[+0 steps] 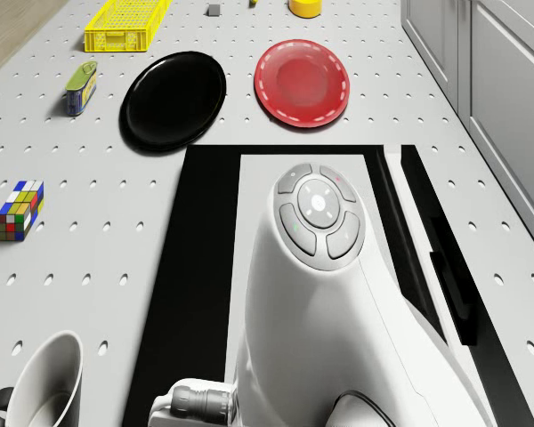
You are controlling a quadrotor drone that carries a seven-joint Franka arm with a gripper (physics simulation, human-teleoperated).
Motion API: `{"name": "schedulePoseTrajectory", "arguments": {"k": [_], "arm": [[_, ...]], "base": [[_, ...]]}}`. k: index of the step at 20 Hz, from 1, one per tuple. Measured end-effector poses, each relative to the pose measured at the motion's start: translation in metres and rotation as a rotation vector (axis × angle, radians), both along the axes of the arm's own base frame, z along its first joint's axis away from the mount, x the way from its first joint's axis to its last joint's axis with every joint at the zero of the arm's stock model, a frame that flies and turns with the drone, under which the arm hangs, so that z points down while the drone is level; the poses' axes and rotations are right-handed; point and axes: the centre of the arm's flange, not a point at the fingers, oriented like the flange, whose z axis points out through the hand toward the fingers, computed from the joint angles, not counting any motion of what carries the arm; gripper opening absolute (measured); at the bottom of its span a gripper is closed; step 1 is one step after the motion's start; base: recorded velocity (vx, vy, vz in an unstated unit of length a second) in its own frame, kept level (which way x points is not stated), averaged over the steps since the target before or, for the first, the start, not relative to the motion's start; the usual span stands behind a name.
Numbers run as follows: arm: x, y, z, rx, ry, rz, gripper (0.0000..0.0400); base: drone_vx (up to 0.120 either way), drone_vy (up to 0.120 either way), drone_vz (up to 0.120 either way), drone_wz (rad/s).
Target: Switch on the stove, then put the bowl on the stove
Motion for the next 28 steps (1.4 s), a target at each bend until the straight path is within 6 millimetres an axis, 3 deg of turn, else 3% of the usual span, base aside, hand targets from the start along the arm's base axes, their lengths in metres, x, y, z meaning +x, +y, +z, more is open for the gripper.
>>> {"name": "schedulePoseTrajectory", "arguments": {"k": [4, 10, 18, 24, 28], "arm": [[0.0000, -0.0057, -0.0007, -0.058, 0.002, -0.001, 0.0400], [-0.0001, -0.0093, -0.0010, -0.095, 0.003, -0.002, 0.0400], [-0.0001, -0.0107, -0.0011, -0.109, 0.004, -0.002, 0.0400], [-0.0001, -0.0110, -0.0011, -0.112, 0.004, -0.002, 0.0400], [-0.0001, -0.0110, 0.0013, -0.113, 0.004, -0.002, 0.0400]], "base": [[0.120, -0.010, -0.120, 0.000], [0.120, -0.120, -0.120, 0.000], [0.000, -0.030, -0.120, 0.000], [0.093, -0.033, -0.120, 0.000], [0.000, -0.020, -0.020, 0.000]]}}
